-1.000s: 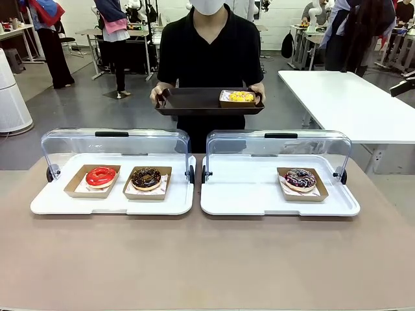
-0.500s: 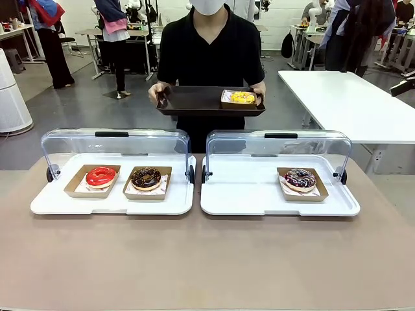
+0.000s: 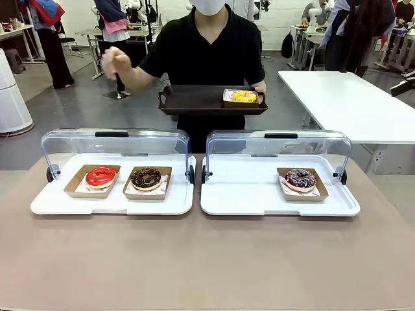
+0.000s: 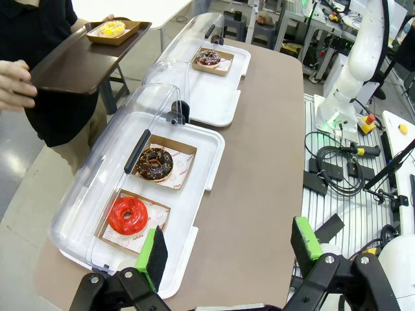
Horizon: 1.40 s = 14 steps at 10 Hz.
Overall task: Provide the desired donut to the person.
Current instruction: Pick up and lift the Paper togo box containing the Donut pointed at by the person.
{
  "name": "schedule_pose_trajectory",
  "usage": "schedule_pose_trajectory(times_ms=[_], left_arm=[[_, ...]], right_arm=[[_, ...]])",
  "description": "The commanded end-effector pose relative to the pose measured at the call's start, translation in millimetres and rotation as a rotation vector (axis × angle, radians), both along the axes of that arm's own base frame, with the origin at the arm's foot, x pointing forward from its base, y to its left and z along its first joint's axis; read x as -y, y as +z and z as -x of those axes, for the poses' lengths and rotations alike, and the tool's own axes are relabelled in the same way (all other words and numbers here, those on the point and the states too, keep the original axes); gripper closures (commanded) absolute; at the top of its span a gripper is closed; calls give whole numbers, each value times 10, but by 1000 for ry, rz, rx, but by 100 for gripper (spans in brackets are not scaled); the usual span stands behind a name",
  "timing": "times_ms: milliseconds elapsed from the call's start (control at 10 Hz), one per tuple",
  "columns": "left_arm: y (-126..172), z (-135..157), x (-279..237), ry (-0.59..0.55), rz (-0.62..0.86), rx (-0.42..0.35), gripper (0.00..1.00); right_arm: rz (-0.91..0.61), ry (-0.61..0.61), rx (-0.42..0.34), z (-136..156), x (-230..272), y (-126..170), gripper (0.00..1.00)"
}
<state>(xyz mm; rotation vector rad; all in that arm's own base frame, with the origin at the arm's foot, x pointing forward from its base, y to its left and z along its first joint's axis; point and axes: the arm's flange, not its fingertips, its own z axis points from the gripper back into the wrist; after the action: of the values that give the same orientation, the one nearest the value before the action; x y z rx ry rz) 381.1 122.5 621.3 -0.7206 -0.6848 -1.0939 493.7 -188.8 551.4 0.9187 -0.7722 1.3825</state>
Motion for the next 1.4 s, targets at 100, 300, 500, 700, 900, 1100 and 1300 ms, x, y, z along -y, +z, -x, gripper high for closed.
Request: schedule_pose_trajectory(times_ms=[100, 300, 500, 700, 900, 1100, 1300], left_arm=[[10, 15, -5, -7, 3, 2, 0], [10, 15, -5, -7, 3, 2, 0], [10, 15, -5, -7, 3, 2, 0], [10, 15, -5, -7, 3, 2, 0], [10, 15, -5, -7, 3, 2, 0], [0, 0, 0, 0, 0, 0, 0], [0, -108, 267, -106, -420, 79, 0]], right_arm=[[1, 3, -7, -1, -18, -1, 0], [1, 3, -7, -1, -18, -1, 0], [1, 3, -7, -1, -18, -1, 0], [1, 3, -7, -1, -18, -1, 0], [1, 3, -7, -1, -18, -1, 0], [1, 3, -7, -1, -18, -1, 0], [1, 3, -7, -1, -18, -1, 0]])
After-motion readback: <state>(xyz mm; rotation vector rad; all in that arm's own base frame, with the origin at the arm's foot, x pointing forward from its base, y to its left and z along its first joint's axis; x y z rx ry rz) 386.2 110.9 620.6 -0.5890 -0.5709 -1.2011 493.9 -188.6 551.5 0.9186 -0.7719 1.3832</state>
